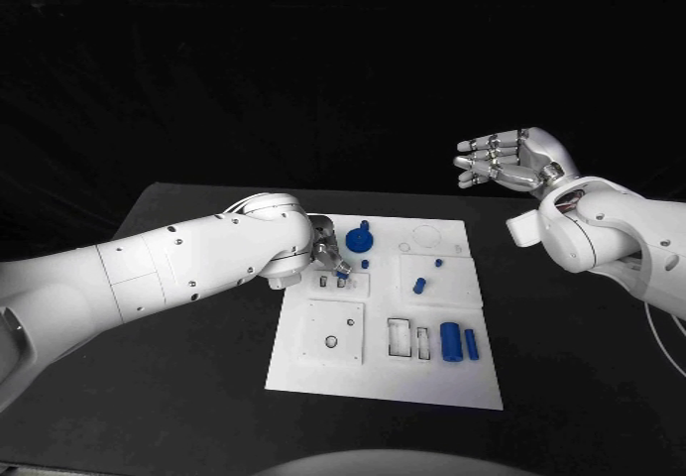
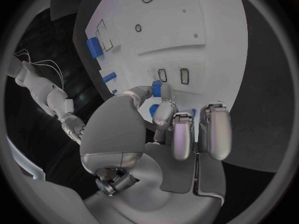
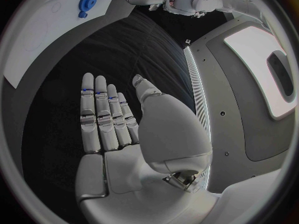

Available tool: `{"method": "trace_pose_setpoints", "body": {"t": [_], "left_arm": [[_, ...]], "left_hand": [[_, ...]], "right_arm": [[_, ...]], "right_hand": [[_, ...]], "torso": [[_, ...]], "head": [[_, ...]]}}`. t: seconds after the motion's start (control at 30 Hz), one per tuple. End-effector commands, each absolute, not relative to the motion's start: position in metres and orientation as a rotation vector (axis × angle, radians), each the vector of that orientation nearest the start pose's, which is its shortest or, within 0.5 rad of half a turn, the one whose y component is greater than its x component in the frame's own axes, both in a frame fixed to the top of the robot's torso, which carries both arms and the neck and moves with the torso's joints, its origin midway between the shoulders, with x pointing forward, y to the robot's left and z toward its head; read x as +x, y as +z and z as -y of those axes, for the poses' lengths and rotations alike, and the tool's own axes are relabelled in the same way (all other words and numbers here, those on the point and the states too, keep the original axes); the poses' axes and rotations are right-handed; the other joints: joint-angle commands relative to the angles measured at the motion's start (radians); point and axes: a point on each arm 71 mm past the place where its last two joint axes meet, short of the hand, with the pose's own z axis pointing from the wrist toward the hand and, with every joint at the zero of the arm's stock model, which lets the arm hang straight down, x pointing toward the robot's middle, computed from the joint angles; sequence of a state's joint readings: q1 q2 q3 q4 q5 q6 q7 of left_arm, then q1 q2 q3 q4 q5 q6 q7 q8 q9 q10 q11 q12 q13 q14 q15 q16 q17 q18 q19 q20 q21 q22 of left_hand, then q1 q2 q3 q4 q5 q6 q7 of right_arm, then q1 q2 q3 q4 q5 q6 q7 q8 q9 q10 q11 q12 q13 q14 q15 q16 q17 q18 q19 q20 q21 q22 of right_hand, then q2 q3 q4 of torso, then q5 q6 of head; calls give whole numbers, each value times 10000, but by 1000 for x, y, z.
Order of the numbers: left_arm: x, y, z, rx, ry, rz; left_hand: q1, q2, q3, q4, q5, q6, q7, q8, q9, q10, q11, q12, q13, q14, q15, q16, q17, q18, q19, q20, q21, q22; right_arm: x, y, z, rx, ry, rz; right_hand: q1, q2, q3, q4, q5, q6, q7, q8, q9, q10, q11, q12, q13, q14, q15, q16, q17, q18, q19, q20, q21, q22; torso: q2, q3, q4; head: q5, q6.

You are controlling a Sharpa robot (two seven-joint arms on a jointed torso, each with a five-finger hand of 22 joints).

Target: Assemble the parts on the task board

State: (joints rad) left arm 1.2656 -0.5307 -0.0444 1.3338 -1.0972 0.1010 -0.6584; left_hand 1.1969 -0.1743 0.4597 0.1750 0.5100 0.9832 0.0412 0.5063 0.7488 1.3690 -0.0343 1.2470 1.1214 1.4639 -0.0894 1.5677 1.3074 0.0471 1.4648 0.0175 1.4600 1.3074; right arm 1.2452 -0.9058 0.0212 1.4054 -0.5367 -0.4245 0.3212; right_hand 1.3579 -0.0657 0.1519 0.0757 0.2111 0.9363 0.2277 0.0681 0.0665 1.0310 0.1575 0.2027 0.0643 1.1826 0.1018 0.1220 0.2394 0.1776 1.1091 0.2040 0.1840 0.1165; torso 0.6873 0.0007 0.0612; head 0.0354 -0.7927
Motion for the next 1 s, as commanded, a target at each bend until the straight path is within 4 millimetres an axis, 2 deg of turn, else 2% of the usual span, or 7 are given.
{"method": "trace_pose_setpoints", "body": {"t": [0.03, 0.4, 1.0], "left_arm": [[511, -207, -116, -831, -3165, -23075], [508, -209, -116, -370, -2982, -23560], [509, -210, -116, -382, -2926, -23601]], "left_hand": [[43, -41, 1957, -1917, 51, 68, -14, 68, 12, 73, -26, 43, 18, 1069, -54, 31, 2634, -109, 511, -58, 44, 1053], [24, -46, 1973, -1923, 88, 78, -16, 67, 18, 83, -29, 50, 30, 1069, -55, 31, 2634, -110, 513, -60, 45, 1055], [1, -38, 1993, -1920, 124, 86, -18, 66, 26, 87, -30, 49, 33, 1069, -58, 31, 2634, -109, 512, -63, 42, 1052]], "right_arm": [[520, -132, 276, 5981, 11517, -13462], [520, -132, 277, 5953, 11426, -13466], [520, -132, 277, 5933, 11414, -13481]], "right_hand": [[-96, 19, -75, 9, 45, -54, 5, -54, -8, -33, 47, -12, -13, 47, 6, -71, -19, 55, 94, -5, -70, -20], [-136, 31, -107, 8, 60, -26, -6, -42, -2, -14, 38, 11, -9, 72, 2, -93, -46, 61, 120, -3, -107, -49], [-154, 45, -128, -4, 65, 18, -26, -33, 4, 25, 19, 41, -6, 126, -15, -99, -65, 68, 168, -11, -130, -71]], "torso": [[-1, 7, 2], [4, 7, -8], [9, 0, -2]], "head": [[-4, -18], [50, -49], [39, -104]]}}
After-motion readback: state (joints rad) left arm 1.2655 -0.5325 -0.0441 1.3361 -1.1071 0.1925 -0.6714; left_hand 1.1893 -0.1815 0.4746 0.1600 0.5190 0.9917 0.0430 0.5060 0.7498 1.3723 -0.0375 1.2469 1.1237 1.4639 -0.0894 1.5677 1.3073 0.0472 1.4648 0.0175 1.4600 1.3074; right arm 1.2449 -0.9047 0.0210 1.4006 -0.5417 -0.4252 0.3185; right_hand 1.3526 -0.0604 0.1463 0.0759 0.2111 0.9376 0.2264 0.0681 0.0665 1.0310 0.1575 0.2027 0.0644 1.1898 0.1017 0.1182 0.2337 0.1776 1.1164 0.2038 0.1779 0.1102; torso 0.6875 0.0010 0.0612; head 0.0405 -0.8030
